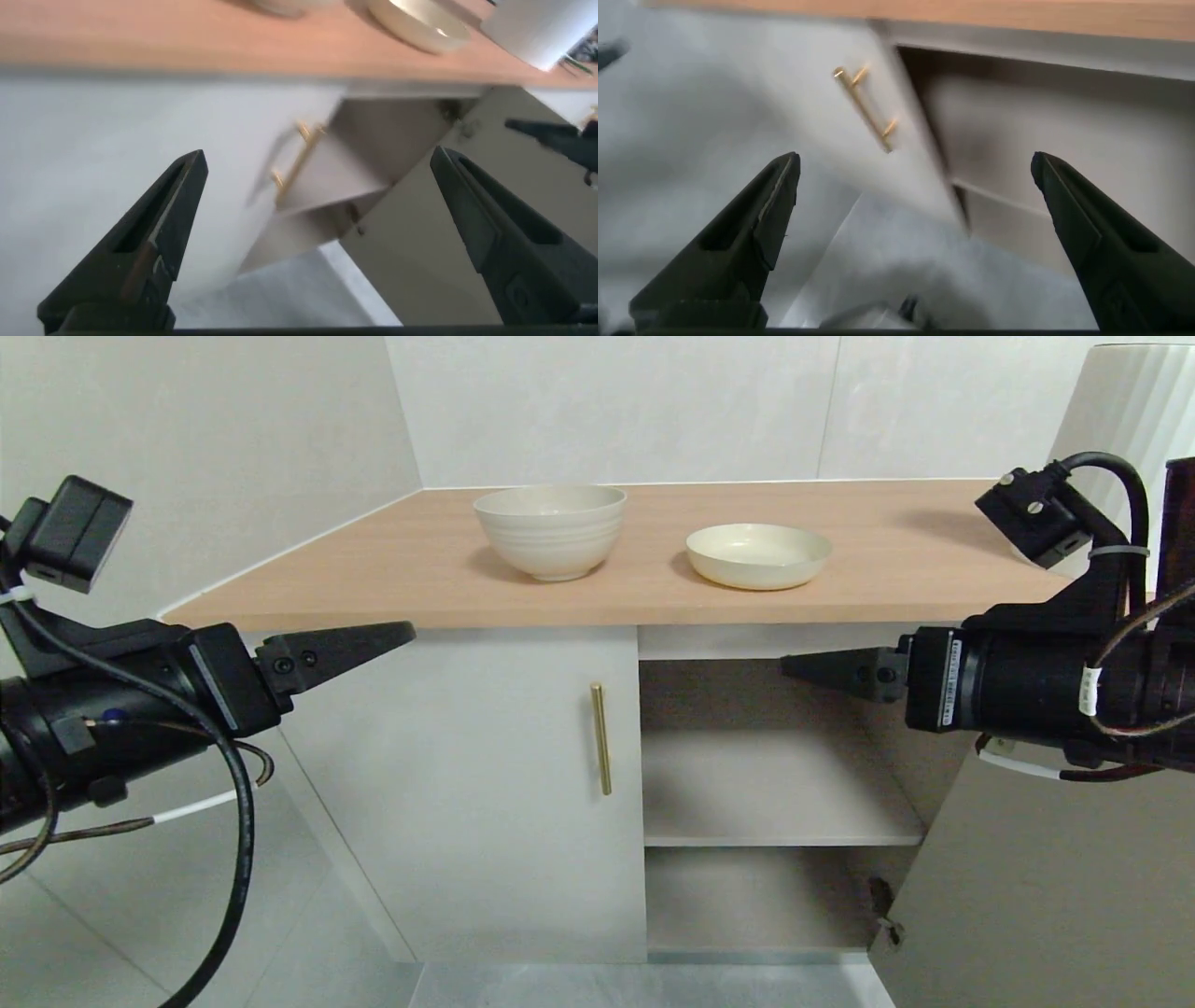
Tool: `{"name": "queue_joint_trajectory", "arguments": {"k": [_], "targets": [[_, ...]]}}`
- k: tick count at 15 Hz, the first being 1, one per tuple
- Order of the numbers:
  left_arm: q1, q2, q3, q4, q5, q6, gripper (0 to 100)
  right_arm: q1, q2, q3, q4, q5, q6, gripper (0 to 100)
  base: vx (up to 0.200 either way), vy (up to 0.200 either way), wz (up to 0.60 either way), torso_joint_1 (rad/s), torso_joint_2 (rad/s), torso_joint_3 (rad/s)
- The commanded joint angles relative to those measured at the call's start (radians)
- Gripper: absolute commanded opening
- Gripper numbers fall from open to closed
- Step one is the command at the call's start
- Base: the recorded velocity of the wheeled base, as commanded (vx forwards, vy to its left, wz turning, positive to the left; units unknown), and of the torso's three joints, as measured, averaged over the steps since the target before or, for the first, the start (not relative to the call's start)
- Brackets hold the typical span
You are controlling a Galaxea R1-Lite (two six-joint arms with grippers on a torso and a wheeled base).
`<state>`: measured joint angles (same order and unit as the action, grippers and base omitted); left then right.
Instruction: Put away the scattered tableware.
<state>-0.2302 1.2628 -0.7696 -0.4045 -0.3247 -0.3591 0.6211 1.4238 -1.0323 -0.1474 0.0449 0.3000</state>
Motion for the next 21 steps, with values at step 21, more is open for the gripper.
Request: {"name": "queue_joint_trajectory", "arguments": {"k": [21], "targets": [[-0.021,-0.022,0.038,-0.004,-0.062,0.074,100,-0.001,-0.079,-0.026,0.109,0.084,0.051,100,0.010,0.000,0.00,0.038,-0.14,-0.093]]}}
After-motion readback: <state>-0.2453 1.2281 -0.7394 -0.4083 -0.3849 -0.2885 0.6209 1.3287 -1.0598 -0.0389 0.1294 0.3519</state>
